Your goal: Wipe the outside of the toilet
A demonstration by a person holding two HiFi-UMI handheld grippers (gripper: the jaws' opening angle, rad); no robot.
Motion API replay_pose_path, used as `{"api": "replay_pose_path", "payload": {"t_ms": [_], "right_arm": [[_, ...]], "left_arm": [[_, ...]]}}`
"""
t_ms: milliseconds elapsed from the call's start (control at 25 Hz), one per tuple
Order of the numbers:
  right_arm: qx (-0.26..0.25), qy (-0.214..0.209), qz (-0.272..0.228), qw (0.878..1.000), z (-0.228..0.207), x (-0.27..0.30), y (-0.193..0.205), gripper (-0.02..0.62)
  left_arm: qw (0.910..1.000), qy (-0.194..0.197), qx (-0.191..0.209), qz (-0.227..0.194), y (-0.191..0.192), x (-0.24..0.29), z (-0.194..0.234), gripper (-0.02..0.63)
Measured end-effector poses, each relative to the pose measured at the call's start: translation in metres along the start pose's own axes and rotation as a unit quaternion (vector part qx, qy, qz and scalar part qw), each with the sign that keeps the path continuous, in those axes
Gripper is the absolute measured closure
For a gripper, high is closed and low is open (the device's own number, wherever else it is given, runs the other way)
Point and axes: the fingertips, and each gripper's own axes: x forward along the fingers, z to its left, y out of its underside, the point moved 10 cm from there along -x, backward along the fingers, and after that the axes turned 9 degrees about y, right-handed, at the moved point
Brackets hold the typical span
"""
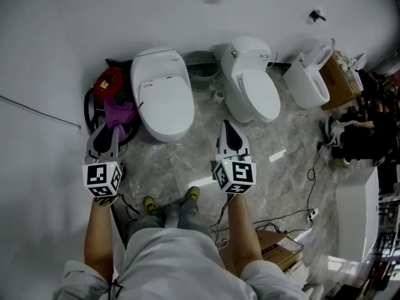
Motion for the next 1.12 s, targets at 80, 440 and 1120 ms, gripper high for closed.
{"api": "replay_pose_path", "payload": {"t_ms": [80,440,1120], "right_arm": [[0.007,-0.004,0.002,1.000,-0.019,0.014,0.005,0.588],[0.035,-0.043,0.017,0.998,-0.104,0.081,0.025,0.586],[0.027,-0.078,0.029,0.996,-0.102,0.151,0.088,0.586]], "left_arm": [[1.0000,-0.003,0.001,0.008,0.004,0.019,-0.011,0.519],[0.9989,-0.038,0.003,0.029,0.012,0.097,-0.068,0.518],[0.9975,-0.057,-0.002,0.041,0.072,0.141,-0.048,0.518]]}}
